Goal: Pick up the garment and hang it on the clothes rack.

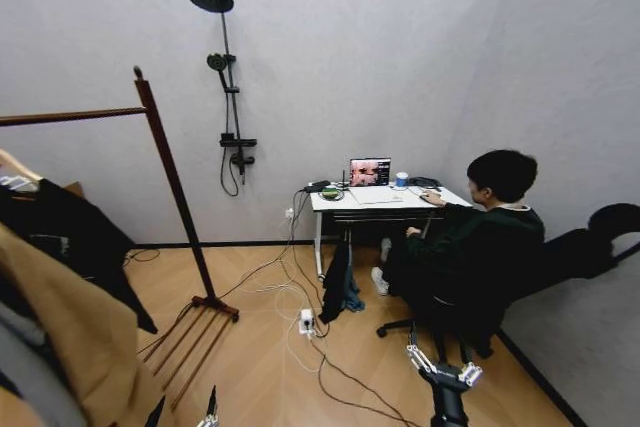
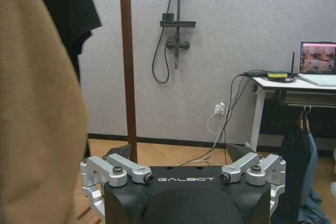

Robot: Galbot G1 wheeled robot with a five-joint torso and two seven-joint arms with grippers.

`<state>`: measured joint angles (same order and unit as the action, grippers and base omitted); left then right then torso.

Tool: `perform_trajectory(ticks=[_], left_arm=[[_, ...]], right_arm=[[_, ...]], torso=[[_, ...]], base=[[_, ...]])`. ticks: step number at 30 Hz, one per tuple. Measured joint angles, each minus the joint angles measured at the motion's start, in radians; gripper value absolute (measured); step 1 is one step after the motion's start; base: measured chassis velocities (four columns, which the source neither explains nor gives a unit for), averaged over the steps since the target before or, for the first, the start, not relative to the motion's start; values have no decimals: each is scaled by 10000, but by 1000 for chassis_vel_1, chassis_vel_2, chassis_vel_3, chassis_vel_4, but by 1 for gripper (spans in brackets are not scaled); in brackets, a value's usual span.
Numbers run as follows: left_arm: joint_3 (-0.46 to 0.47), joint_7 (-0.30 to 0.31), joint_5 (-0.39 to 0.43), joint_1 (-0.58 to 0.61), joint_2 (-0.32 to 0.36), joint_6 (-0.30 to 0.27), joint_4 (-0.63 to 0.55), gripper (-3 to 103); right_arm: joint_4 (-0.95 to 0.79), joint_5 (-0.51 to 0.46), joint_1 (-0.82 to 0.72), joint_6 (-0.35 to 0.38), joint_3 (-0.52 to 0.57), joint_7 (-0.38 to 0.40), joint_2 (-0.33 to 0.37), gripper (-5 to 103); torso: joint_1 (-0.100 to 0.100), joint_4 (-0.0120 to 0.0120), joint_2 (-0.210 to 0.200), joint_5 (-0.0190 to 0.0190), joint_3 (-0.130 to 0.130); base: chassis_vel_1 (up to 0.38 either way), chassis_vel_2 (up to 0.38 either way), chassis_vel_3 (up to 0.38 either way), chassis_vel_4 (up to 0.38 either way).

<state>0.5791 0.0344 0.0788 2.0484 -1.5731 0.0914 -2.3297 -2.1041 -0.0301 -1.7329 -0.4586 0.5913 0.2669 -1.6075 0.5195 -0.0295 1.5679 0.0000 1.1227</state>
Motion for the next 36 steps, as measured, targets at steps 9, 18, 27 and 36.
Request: perform_trajectory(ticks=[9,18,27,36], left_arm=[[14,12,0,1,3,0,0,100],[-7,-2,0,-1,-1,0,0,100],[0,-1,0,1,1,0,0,100],[3,2,0,4,2,0,0,100]], right_arm=[[88,17,51,-266,-54,1,-10,100],[146,16,241,-305,38,0,2,100],[233,21,246,-348,15,1,3,100],[220,130,198,-453,-113,-10,-3,100]], torso=[[-12,1,9,-8,-5],[1,-3,-1,2,1],[-13,-1,7,0,-5],[-20,-4,14,-3,-7]], base=[[252,123,-211,-164],[-10,-46,9,61],[176,-149,-189,166],[202,-179,-198,207]])
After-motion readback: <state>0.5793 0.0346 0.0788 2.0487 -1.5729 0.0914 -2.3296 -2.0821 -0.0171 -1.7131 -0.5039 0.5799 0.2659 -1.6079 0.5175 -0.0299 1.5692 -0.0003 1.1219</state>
